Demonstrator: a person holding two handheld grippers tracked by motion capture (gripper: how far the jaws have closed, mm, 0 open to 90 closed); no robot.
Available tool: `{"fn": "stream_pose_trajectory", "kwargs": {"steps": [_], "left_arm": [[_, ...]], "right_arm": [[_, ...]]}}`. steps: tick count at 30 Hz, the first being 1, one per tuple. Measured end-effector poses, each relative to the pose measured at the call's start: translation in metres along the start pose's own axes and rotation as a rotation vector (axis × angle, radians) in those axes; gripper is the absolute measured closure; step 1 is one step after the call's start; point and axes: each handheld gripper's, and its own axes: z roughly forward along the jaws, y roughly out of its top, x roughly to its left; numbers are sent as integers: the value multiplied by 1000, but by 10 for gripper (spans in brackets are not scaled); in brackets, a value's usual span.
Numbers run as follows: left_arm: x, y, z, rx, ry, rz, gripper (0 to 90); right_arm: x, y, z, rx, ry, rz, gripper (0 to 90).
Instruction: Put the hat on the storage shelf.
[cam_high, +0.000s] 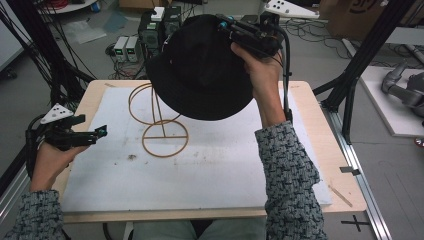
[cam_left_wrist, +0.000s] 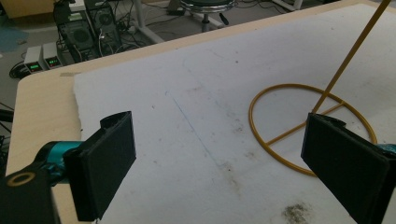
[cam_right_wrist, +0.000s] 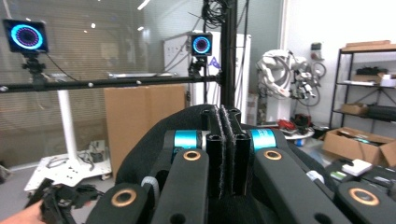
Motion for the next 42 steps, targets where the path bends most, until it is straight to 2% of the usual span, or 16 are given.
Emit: {"fn": "stream_pose_trajectory", "kwargs": {"steps": [4,14,24,33,38,42], "left_arm": [[0,1,-1,-4,-1,0,103],[2,0,-5,-4,6,-2,103],[5,-2,-12,-10,17,-7,103],[6,-2,-14,-12,18,-6,103],[5,-2,-13,-9,16,-3,103],[5,-3,-12,-9,15,-6,103]], "right_arm": [[6,-2,9,9,34,12,895],[28,-18,55,64,120,9,894],[38,-45,91,138,161,25,895],[43,-66,109,203,178,32,894],[47,-75,115,228,178,19,894],[44,-87,116,251,177,47,894]]}}
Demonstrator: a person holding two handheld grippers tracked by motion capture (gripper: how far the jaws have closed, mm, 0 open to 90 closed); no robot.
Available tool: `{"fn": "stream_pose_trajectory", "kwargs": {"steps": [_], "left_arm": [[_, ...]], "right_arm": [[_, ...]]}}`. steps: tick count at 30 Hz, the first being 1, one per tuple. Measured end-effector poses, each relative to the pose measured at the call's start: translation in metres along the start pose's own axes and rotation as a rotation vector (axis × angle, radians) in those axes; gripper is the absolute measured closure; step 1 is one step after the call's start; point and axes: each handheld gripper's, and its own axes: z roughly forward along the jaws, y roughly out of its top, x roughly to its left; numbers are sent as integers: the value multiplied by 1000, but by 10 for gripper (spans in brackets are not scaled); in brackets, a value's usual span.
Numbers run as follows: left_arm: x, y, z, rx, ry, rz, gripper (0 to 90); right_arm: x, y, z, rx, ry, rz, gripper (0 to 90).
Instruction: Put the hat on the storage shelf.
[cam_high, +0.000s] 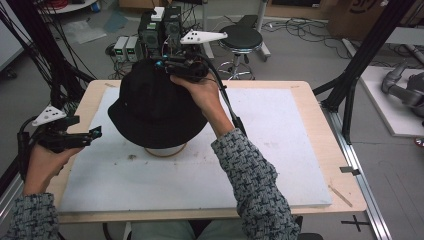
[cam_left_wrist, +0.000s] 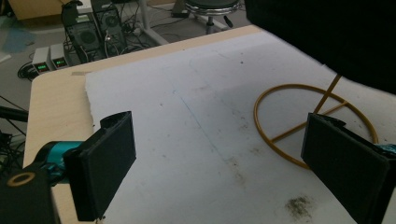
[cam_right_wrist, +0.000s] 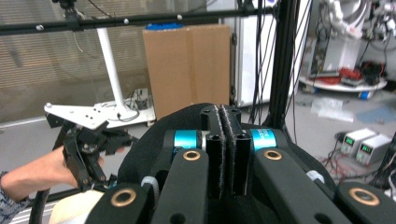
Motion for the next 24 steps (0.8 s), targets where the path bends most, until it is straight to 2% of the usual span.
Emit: {"fn": "stream_pose_trajectory", "kwargs": {"steps": [9,24], "left_arm": [[1,-1,0,7,1,1,103],[2,-1,-1,8,3,-2,103]], "right_arm": [[-7,-17,6,19,-1,31,892],[-7,-20,8,65,6,45,883]]}}
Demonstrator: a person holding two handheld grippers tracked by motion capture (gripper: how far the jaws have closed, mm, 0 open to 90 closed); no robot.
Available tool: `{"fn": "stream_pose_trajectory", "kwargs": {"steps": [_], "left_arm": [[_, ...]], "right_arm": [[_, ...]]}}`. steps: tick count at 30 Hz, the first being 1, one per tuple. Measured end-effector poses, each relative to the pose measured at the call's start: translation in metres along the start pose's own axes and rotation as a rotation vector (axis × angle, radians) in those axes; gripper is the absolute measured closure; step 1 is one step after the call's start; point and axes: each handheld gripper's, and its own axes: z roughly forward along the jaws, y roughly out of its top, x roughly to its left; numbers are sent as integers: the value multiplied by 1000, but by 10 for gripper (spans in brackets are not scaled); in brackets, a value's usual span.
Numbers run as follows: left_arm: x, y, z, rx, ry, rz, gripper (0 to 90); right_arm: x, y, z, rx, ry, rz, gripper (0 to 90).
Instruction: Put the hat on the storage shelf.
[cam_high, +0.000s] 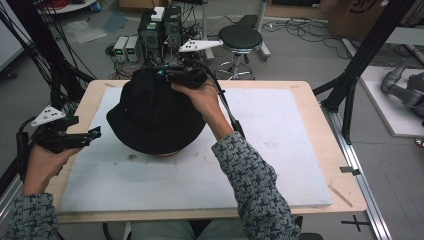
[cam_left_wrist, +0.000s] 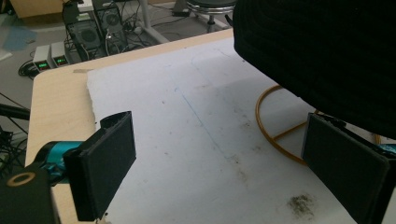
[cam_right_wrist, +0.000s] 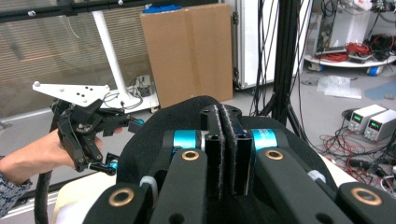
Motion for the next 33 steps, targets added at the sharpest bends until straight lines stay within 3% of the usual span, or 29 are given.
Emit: {"fn": "stream_pose_trajectory", "kwargs": {"steps": [8,17,28,33], "left_arm": [[1,-1,0,1,2,-3,103],[1,0,-1,0,1,-2,103],[1,0,-1,0,-3,-3,103],[1,1,-2,-5,-3,0,103]], "right_arm": [[-3,-6,4,59,-3,7,839],[-5,-9,6,62,0,18,836],[-5,-8,2,78,-15,21,745],[-8,-8,-10,43,-48,14,667]]}}
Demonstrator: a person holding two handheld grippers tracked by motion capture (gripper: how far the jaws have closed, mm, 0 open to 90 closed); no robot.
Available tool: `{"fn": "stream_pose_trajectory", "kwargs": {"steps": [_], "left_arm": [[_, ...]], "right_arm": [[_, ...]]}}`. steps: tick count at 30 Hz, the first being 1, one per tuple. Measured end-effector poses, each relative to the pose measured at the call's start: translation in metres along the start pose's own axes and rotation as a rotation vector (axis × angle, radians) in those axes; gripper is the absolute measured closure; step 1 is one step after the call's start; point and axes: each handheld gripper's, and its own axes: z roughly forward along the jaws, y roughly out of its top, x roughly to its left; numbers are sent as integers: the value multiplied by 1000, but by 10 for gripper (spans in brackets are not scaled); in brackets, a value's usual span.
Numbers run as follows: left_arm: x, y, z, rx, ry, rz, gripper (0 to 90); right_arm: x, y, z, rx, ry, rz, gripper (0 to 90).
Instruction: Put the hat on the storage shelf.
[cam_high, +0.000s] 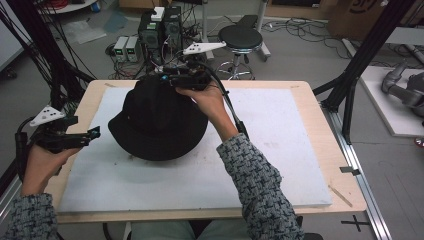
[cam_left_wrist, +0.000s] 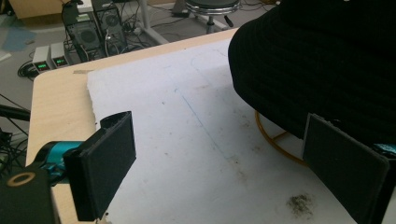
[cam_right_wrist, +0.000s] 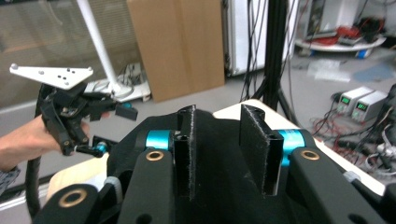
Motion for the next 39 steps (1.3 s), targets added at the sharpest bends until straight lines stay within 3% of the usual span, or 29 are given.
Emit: {"fn": "stream_pose_trajectory", "kwargs": {"steps": [6,12,20,29,37,39], "left_arm": [[-1,0,2,4,-2,1,103],[-1,0,3,6,-4,3,103],[-4,2,8,9,-14,7,103],[-5,2,12,14,-19,11,103],[-5,1,13,19,-23,12,103],[-5,1,13,19,-26,11,103]], "right_arm": [[-12,-6,-25,-20,-57,29,567],[-22,-14,-61,-55,-118,49,478],[-31,-35,-112,-55,-271,56,284],[-31,-60,-157,-52,-419,48,126],[-29,-88,-184,-46,-485,27,108],[-29,-105,-194,-35,-524,32,108]]}}
